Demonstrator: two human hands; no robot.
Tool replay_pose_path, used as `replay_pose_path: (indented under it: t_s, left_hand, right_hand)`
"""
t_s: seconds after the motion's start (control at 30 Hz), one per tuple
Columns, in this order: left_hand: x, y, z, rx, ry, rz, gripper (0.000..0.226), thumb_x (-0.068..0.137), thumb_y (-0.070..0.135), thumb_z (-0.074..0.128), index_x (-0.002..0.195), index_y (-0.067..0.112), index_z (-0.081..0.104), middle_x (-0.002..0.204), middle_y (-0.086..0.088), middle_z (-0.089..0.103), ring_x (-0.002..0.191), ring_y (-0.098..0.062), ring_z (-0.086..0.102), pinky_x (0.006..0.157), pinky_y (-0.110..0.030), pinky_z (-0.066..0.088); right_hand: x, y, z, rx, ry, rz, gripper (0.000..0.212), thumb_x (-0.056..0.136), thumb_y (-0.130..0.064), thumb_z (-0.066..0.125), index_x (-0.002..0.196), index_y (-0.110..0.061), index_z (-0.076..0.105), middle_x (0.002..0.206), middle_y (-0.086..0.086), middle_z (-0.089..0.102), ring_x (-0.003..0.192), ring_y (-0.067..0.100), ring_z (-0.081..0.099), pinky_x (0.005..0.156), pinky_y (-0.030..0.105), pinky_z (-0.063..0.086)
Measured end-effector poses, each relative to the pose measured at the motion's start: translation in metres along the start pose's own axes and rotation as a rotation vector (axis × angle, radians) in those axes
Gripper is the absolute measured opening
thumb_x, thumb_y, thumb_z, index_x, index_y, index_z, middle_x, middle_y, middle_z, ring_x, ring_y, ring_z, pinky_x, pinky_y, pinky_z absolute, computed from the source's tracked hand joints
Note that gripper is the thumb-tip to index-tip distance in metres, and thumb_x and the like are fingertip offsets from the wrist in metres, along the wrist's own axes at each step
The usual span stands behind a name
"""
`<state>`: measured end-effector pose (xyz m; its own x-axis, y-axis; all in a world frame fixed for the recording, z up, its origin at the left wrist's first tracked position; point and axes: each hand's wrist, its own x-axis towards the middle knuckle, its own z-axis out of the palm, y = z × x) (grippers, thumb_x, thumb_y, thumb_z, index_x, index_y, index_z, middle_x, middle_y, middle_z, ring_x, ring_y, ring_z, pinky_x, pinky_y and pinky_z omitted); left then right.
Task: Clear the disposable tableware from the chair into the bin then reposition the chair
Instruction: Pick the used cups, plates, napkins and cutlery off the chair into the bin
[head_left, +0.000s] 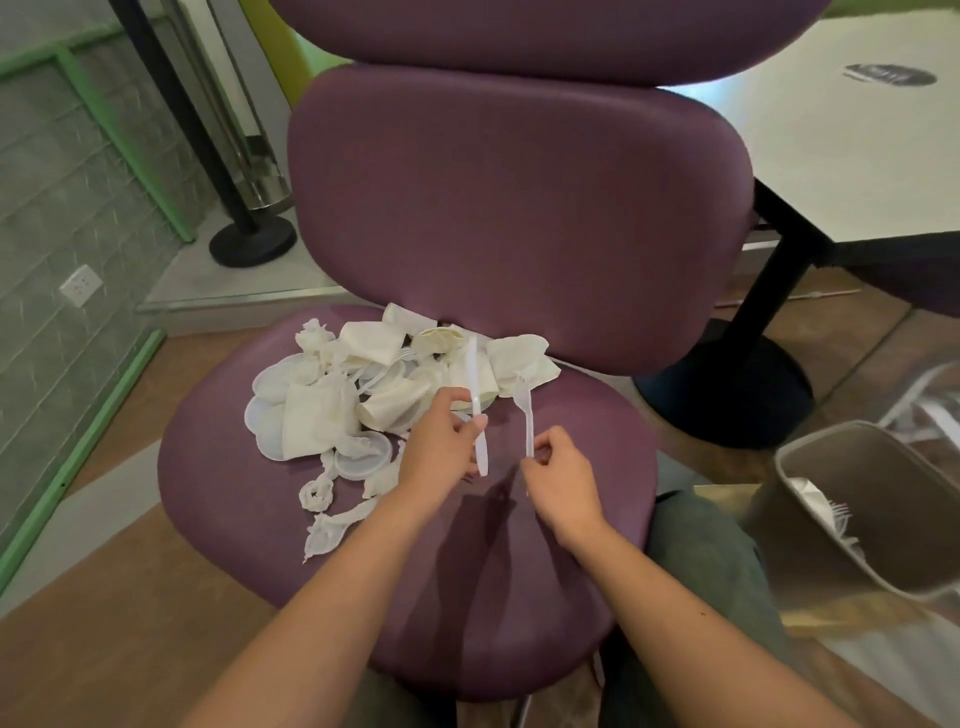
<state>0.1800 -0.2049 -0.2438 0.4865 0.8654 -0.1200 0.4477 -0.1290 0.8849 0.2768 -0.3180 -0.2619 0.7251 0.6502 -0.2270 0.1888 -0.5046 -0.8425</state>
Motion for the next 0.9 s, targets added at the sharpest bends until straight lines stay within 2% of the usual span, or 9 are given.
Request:
replay_pose_path:
  t_s: [0.07, 0.13, 0.23, 0.33, 0.4, 0.47, 0.53, 0.73, 0.9]
  left_hand:
    - [-0.001, 0.014, 0.017, -0.043, -0.049, 0.015, 0.019, 0.093, 0.016, 0.061, 0.109, 0.026, 0.054, 0.08, -0.003, 0.056, 0.069, -0.022, 0.064, 0.05, -0.032, 0.057]
    - [-0.002, 0.027, 0.034, -0.057, -0.095, 0.033, 0.021, 0.093, 0.013, 0.061, 0.111, 0.023, 0.056, 0.079, -0.004, 0.055, 0.071, -0.022, 0.064, 0.05, -0.034, 0.058]
    - [-0.005, 0.052, 0.07, -0.049, -0.181, 0.053, 0.025, 0.093, 0.011, 0.06, 0.115, 0.022, 0.056, 0.077, -0.002, 0.054, 0.07, -0.017, 0.063, 0.051, -0.032, 0.059]
    - [-0.012, 0.077, 0.105, -0.054, -0.266, 0.075, 0.029, 0.091, 0.009, 0.06, 0.115, 0.023, 0.057, 0.078, 0.0, 0.055, 0.072, -0.017, 0.066, 0.057, -0.034, 0.06]
    - [-0.017, 0.089, 0.128, -0.059, -0.34, 0.083, 0.032, 0.09, 0.007, 0.059, 0.116, 0.024, 0.057, 0.078, 0.0, 0.056, 0.072, -0.015, 0.065, 0.061, -0.035, 0.061]
    - [-0.022, 0.1, 0.15, -0.046, -0.395, 0.096, 0.034, 0.089, 0.008, 0.061, 0.119, 0.024, 0.057, 0.077, 0.002, 0.057, 0.069, -0.012, 0.064, 0.065, -0.036, 0.062]
    - [-0.026, 0.109, 0.17, -0.019, -0.441, 0.125, 0.034, 0.089, 0.012, 0.063, 0.12, 0.026, 0.057, 0.078, 0.003, 0.061, 0.066, -0.014, 0.066, 0.067, -0.037, 0.061]
    - [-0.035, 0.135, 0.243, 0.159, -0.584, 0.229, 0.027, 0.086, 0.027, 0.066, 0.107, 0.043, 0.058, 0.076, 0.009, 0.068, 0.071, -0.014, 0.069, 0.071, -0.042, 0.059]
    - [-0.041, 0.15, 0.309, 0.247, -0.629, 0.256, 0.027, 0.082, 0.027, 0.07, 0.102, 0.041, 0.059, 0.081, 0.007, 0.069, 0.075, -0.013, 0.067, 0.074, -0.036, 0.057]
  right_hand:
    - [0.0, 0.004, -0.017, 0.035, 0.048, 0.011, 0.002, 0.082, -0.019, 0.05, 0.083, -0.02, 0.049, 0.071, -0.004, 0.06, 0.066, 0.025, 0.06, 0.062, 0.043, 0.054]
    - [0.001, 0.008, -0.034, 0.057, 0.097, 0.018, 0.002, 0.084, -0.02, 0.051, 0.081, -0.02, 0.051, 0.069, -0.004, 0.059, 0.065, 0.026, 0.06, 0.059, 0.043, 0.054]
    - [0.006, 0.018, -0.068, 0.09, 0.198, 0.018, 0.004, 0.085, -0.016, 0.055, 0.081, -0.018, 0.055, 0.069, -0.007, 0.059, 0.068, 0.021, 0.059, 0.057, 0.028, 0.047]
    - [0.007, 0.029, -0.102, 0.11, 0.279, 0.028, 0.009, 0.087, -0.016, 0.059, 0.094, -0.021, 0.058, 0.074, -0.005, 0.061, 0.069, 0.013, 0.057, 0.055, 0.016, 0.039]
    - [0.008, 0.041, -0.124, 0.125, 0.328, 0.056, 0.016, 0.088, -0.019, 0.062, 0.103, -0.024, 0.057, 0.077, -0.001, 0.064, 0.069, 0.012, 0.06, 0.057, 0.021, 0.044]
    - [0.008, 0.056, -0.145, 0.157, 0.372, 0.095, 0.025, 0.087, -0.016, 0.063, 0.109, -0.023, 0.055, 0.078, 0.002, 0.066, 0.072, 0.017, 0.064, 0.066, 0.031, 0.052]
    - [0.007, 0.07, -0.164, 0.183, 0.402, 0.133, 0.026, 0.086, -0.013, 0.062, 0.107, -0.024, 0.053, 0.077, 0.003, 0.064, 0.074, 0.021, 0.066, 0.069, 0.035, 0.054]
    - [0.004, 0.113, -0.221, 0.203, 0.513, 0.242, 0.014, 0.089, -0.009, 0.059, 0.101, -0.016, 0.056, 0.08, 0.001, 0.063, 0.074, 0.018, 0.06, 0.059, 0.024, 0.04]
    - [0.01, 0.153, -0.262, 0.134, 0.568, 0.357, 0.026, 0.085, -0.008, 0.062, 0.11, -0.014, 0.056, 0.093, 0.003, 0.064, 0.086, 0.022, 0.06, 0.074, 0.032, 0.046]
